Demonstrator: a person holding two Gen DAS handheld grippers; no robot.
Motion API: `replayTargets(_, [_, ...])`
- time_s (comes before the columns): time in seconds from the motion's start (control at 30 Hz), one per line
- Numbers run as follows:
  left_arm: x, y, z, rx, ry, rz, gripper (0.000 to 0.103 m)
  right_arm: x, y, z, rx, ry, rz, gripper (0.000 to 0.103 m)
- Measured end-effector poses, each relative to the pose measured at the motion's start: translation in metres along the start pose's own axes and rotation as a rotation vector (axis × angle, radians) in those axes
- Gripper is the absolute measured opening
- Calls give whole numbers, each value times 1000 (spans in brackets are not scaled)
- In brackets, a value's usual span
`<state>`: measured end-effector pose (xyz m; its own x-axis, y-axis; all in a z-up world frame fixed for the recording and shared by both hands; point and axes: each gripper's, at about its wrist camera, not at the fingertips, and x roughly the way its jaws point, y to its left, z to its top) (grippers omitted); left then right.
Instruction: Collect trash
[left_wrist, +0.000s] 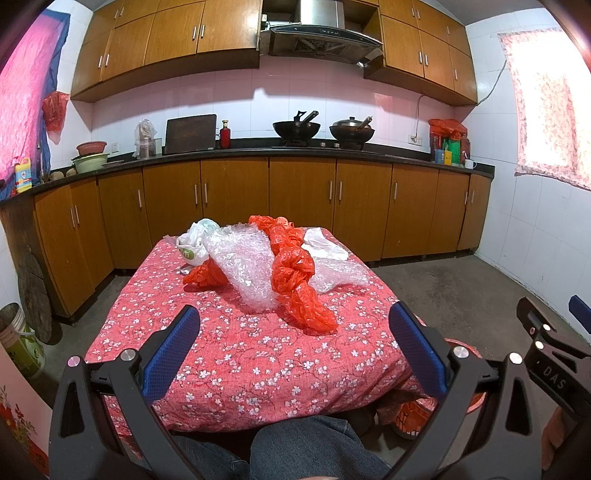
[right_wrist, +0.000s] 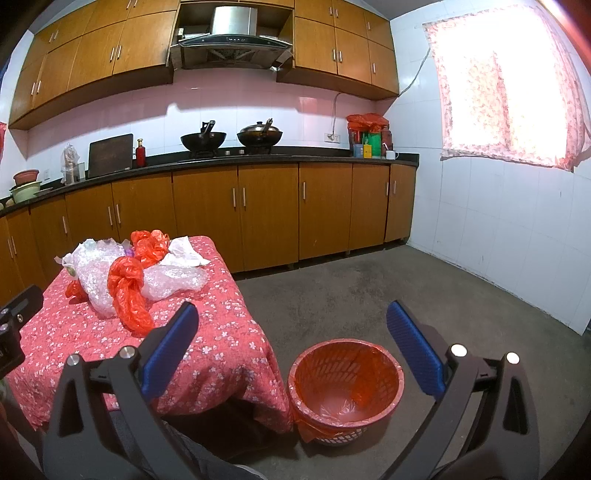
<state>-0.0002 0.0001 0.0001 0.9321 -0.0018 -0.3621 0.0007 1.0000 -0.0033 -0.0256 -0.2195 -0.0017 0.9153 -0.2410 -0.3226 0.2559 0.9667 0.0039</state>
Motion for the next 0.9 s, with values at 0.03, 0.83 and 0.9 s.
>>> replayTargets(0.03, [0,0,0,0,1,0,101,0,0,0,1,0,-1,99])
replayTargets(0.83, [0,0,0,-2,1,0,101,1,-1,-1,2,5,1,99])
replayTargets(0.9, [0,0,0,-2,1,0,101,1,-1,-1,2,5,1,99])
